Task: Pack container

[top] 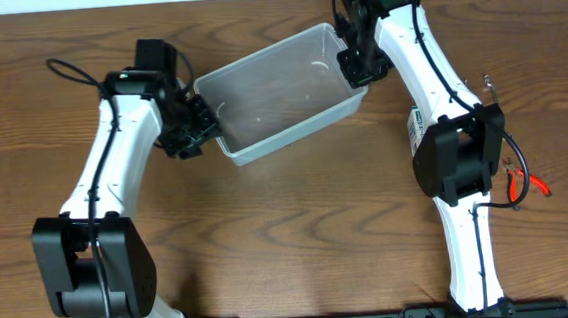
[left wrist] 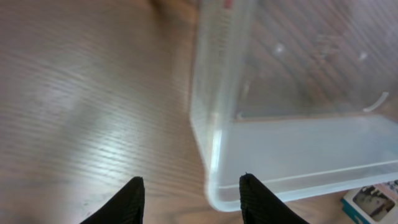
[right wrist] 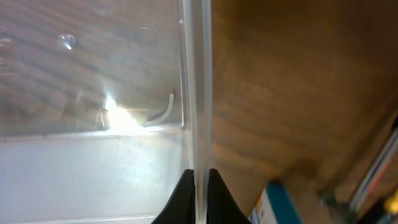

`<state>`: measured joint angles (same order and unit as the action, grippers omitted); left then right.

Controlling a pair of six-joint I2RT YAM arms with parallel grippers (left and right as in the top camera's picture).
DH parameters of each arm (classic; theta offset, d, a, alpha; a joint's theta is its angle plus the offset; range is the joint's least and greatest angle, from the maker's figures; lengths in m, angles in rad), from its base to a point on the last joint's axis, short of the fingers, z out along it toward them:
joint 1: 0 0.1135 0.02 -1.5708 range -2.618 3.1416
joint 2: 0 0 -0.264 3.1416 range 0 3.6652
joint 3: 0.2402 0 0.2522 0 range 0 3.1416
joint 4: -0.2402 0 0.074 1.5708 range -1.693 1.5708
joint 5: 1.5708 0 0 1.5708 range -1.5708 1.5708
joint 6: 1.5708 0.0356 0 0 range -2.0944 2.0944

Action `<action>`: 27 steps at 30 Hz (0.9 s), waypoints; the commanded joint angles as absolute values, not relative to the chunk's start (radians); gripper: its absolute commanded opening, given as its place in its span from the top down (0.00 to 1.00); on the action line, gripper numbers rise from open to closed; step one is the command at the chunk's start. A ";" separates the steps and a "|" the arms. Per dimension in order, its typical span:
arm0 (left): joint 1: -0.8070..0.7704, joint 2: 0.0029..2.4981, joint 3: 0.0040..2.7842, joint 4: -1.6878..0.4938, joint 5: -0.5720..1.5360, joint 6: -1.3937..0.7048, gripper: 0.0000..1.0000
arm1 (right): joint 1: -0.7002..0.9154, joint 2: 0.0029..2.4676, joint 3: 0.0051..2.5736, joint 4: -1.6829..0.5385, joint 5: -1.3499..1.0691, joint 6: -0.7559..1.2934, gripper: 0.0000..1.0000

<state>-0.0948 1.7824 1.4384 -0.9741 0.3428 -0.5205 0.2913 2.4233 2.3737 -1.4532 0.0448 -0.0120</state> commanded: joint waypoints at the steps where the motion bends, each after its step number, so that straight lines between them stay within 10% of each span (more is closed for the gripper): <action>1: -0.134 1.788 1.431 -0.958 0.360 -0.521 0.58 | 0.289 2.376 2.375 -1.500 0.079 0.043 0.99; 16: -0.178 1.763 1.431 -0.947 0.360 -0.521 0.58 | 0.289 2.376 2.375 -1.682 0.082 0.126 0.97; 27: -0.178 1.748 1.431 -0.970 0.359 -0.502 0.58 | 0.295 2.376 2.374 -1.693 0.045 0.118 0.60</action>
